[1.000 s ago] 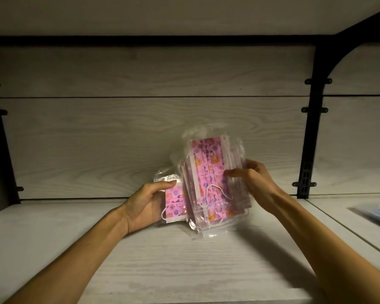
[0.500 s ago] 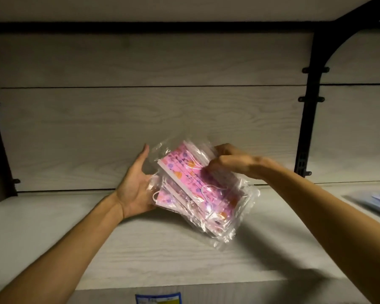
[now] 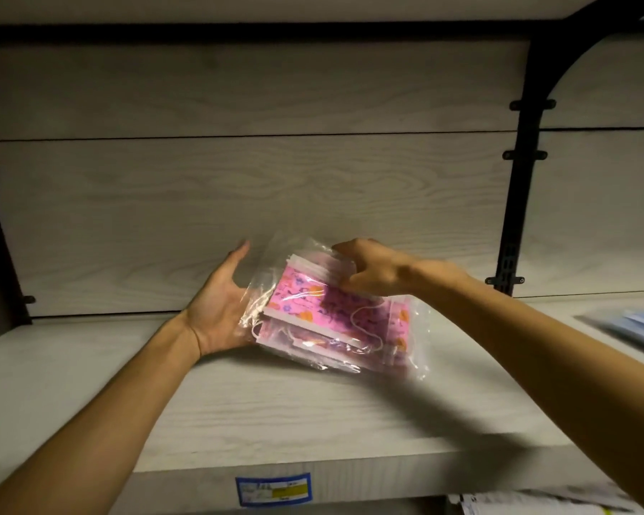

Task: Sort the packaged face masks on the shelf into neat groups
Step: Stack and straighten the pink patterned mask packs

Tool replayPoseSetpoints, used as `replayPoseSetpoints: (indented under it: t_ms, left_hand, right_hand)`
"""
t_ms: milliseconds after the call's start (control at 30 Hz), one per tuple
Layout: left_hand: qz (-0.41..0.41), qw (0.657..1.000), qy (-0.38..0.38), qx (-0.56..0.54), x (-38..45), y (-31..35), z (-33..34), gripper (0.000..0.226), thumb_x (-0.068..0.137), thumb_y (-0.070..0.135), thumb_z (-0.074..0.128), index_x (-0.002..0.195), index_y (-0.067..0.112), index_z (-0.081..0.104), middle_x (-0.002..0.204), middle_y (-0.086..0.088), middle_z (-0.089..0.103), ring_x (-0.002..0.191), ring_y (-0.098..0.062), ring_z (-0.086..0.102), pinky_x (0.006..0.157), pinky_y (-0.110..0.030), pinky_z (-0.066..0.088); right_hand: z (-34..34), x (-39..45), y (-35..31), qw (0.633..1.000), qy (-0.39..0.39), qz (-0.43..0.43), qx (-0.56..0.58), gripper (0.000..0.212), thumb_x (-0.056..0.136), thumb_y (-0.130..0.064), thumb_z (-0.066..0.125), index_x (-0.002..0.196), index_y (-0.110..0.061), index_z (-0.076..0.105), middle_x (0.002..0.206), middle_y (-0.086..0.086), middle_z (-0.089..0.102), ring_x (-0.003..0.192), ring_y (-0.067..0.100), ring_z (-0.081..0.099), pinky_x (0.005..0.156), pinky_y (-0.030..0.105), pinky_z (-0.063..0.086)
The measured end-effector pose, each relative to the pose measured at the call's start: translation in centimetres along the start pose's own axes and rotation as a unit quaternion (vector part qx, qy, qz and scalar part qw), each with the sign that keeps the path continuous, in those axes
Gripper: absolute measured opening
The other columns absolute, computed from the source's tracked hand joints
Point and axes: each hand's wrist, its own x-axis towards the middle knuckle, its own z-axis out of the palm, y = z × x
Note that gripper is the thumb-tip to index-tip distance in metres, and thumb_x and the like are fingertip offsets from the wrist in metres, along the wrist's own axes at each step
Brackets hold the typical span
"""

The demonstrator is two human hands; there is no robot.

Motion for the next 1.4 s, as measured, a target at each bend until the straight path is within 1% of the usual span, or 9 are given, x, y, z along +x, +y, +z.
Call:
replayPoseSetpoints:
  t_ms: [233,367,533,667,833,900,1000,1233,1400]
  left_hand:
    - [0.033,0.974,0.097,0.202,1.3,-1.2,0.3,0.050,0.057,0.012,0.094,0.105,0.006,0.080,0.104,-0.017,0.076,0.089,-0.026,0.076,0.072,-0.041,0.063]
    - [0.078,0.956,0.159,0.233,2.0,-2.0,0.8,0.042,0.079,-0.010,0.072,0.120,-0.003,0.068,0.116,-0.026,0.072,0.097,-0.033,0.075,0.082,-0.039,0.063]
    - [0.136,0.942,0.218,0.216,3.0,-3.0,1.2,0.045,0.083,-0.014,0.067,0.127,-0.008,0.063,0.121,-0.027,0.069,0.110,-0.041,0.066,0.090,-0.043,0.060]
    - [0.164,0.938,0.232,0.196,3.5,-3.4,1.8,0.048,0.082,-0.015,0.067,0.129,-0.009,0.060,0.122,-0.028,0.068,0.098,-0.036,0.069,0.088,-0.040,0.059]
    - [0.130,0.946,0.192,0.225,3.0,-3.7,1.9,0.043,0.082,-0.012,0.069,0.124,-0.007,0.061,0.119,-0.028,0.070,0.110,-0.044,0.067,0.101,-0.047,0.055]
    - [0.118,0.942,0.197,0.246,3.1,-3.7,2.7,0.039,0.083,-0.013,0.068,0.121,-0.008,0.061,0.119,-0.030,0.069,0.107,-0.043,0.068,0.098,-0.046,0.056]
    - [0.154,0.942,0.212,0.208,3.5,-2.6,4.2,0.043,0.082,-0.017,0.066,0.122,-0.005,0.058,0.115,-0.027,0.071,0.099,-0.036,0.070,0.085,-0.041,0.061]
    - [0.158,0.955,0.154,0.199,2.7,-3.8,4.3,0.058,0.068,0.002,0.083,0.124,0.002,0.065,0.115,-0.019,0.074,0.096,-0.027,0.075,0.081,-0.034,0.062]
    - [0.160,0.953,0.175,0.188,2.4,-5.6,4.4,0.061,0.062,0.005,0.090,0.118,-0.002,0.066,0.108,-0.019,0.076,0.092,-0.032,0.074,0.084,-0.043,0.060]
  right_hand:
    - [0.7,-0.6,-0.4,0.996,0.058,-0.043,-0.050,0.034,0.079,-0.012,0.068,0.113,-0.006,0.067,0.115,0.013,0.070,0.104,0.034,0.064,0.085,0.042,0.053]
    - [1.6,-2.8,3.0,0.986,0.167,0.013,-0.016,0.075,0.079,-0.036,0.078,0.145,-0.020,0.048,0.150,0.006,0.049,0.139,0.027,0.042,0.114,0.044,0.035]
    - [3.8,-6.7,5.5,0.902,0.273,0.233,0.241,0.115,0.069,-0.058,0.085,0.156,-0.011,0.026,0.153,0.011,0.041,0.135,0.029,0.045,0.112,0.045,0.040]
    - [3.6,-8.3,5.6,0.857,0.094,0.180,0.474,0.058,0.085,-0.052,0.072,0.124,-0.009,0.068,0.110,0.011,0.076,0.102,0.028,0.074,0.085,0.037,0.059]
    - [4.2,-9.8,5.7,0.813,0.072,0.240,0.526,0.027,0.084,-0.003,0.063,0.107,0.011,0.068,0.107,0.028,0.072,0.087,0.035,0.072,0.090,0.050,0.059]
    - [4.1,-9.9,5.4,0.839,0.114,0.242,0.474,0.024,0.082,0.001,0.070,0.103,0.011,0.069,0.094,0.027,0.075,0.084,0.038,0.074,0.084,0.051,0.061]
    - [2.7,-8.9,4.8,0.840,0.235,0.214,0.439,0.029,0.072,0.006,0.079,0.098,0.000,0.068,0.073,0.004,0.077,0.066,0.016,0.075,0.057,0.024,0.059]
    - [2.5,-9.7,4.1,0.853,0.263,0.176,0.414,0.050,0.063,-0.016,0.069,0.112,-0.014,0.057,0.109,0.008,0.069,0.099,0.021,0.067,0.083,0.033,0.054]
    - [3.6,-10.6,3.7,0.828,0.263,0.180,0.461,0.049,0.065,-0.011,0.070,0.113,-0.010,0.059,0.109,0.008,0.072,0.096,0.020,0.070,0.074,0.029,0.051]
